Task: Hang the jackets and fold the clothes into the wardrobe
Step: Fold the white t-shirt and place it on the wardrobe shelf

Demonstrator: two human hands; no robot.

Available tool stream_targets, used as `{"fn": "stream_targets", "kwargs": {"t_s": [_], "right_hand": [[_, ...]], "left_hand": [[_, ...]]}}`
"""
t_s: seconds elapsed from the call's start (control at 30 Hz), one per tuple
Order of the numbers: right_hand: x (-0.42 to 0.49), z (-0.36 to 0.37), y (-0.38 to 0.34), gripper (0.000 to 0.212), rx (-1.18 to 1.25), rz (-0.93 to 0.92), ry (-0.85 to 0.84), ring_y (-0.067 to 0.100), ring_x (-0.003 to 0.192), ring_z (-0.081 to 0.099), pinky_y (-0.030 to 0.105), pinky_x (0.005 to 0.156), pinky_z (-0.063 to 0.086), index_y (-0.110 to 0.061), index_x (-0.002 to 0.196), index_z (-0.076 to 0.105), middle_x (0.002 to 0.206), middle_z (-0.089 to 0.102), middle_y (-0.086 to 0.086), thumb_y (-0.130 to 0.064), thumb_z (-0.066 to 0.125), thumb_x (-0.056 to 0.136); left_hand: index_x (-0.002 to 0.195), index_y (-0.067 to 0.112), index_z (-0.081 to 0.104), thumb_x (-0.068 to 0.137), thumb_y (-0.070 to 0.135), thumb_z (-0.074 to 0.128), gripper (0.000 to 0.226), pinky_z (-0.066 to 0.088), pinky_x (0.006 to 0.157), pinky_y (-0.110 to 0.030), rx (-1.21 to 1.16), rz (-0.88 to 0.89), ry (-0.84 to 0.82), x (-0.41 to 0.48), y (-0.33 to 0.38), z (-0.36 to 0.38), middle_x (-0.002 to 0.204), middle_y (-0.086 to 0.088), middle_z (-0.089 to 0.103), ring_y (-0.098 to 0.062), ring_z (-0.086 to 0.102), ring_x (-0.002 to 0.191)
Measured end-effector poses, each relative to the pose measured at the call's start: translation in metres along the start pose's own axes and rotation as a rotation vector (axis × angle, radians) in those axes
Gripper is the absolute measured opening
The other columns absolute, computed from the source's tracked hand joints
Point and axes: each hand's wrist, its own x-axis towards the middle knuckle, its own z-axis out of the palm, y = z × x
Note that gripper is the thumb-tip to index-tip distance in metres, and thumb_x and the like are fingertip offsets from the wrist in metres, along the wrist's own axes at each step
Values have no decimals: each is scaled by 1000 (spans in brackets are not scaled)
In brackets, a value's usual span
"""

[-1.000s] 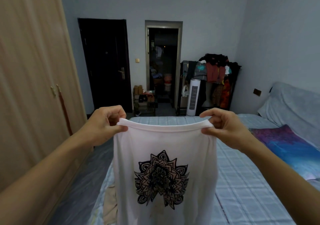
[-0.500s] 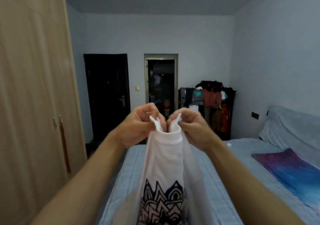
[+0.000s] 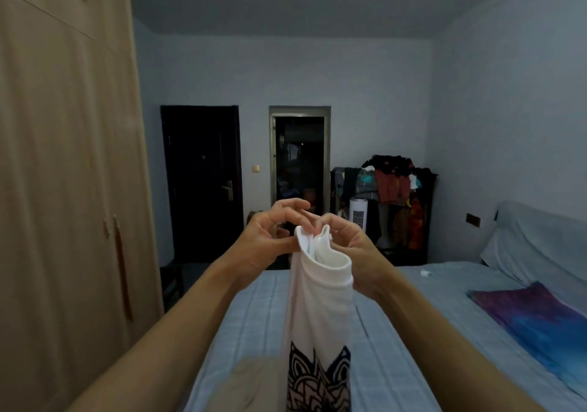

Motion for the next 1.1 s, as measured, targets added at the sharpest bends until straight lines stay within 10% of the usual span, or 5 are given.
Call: {"fn": "stream_targets", "kwargs": {"t_s": [0.2, 0.33, 0.57, 0.77, 1.1], "right_hand": [[0, 9, 11, 7, 26, 42, -77, 29, 81, 63, 36, 74, 53, -7, 98, 57, 90, 66, 11, -9, 59, 92], [2, 17, 18, 6, -4, 46, -75, 14, 70, 55, 23, 63, 48, -9, 92, 56, 83, 59, 5, -12, 62, 92], [14, 29, 19, 7, -234, -78, 179, 7, 69, 58, 19, 60, 47, -10, 89, 58, 75, 65, -5, -5, 62, 92], [26, 32, 15, 5, -313, -77, 315, 23, 82, 63, 43, 75, 56, -13, 91, 60, 90, 69, 7, -12, 65, 91], [3, 15, 10, 7, -429, -141, 261, 12, 81, 58, 34, 72, 51, -12, 94, 58, 86, 62, -5, -8, 63, 94]], "left_hand": [[98, 15, 77, 79, 17, 81, 20, 50, 90, -46, -63, -52, 30, -13, -4, -7, 125, -1, 58, -31, 59, 114], [112, 17, 73, 77, 16, 79, 36, 52, 99, -49, -133, -132, 131, -22, -9, -9, 113, -15, 67, -36, 63, 109], [105, 10, 71, 99, 35, 56, 30, 53, 72, -31, -94, -216, 384, -48, -12, -14, 93, -7, 72, -19, 66, 85], [109, 25, 61, 56, 48, 88, 64, 60, 75, -35, 266, -223, 350, -70, -16, -6, 101, 5, 72, -11, 70, 92], [102, 23, 73, 85, 18, 75, 18, 57, 68, -24, 252, -241, 276, -45, -1, -4, 91, 3, 75, -11, 72, 84]]}}
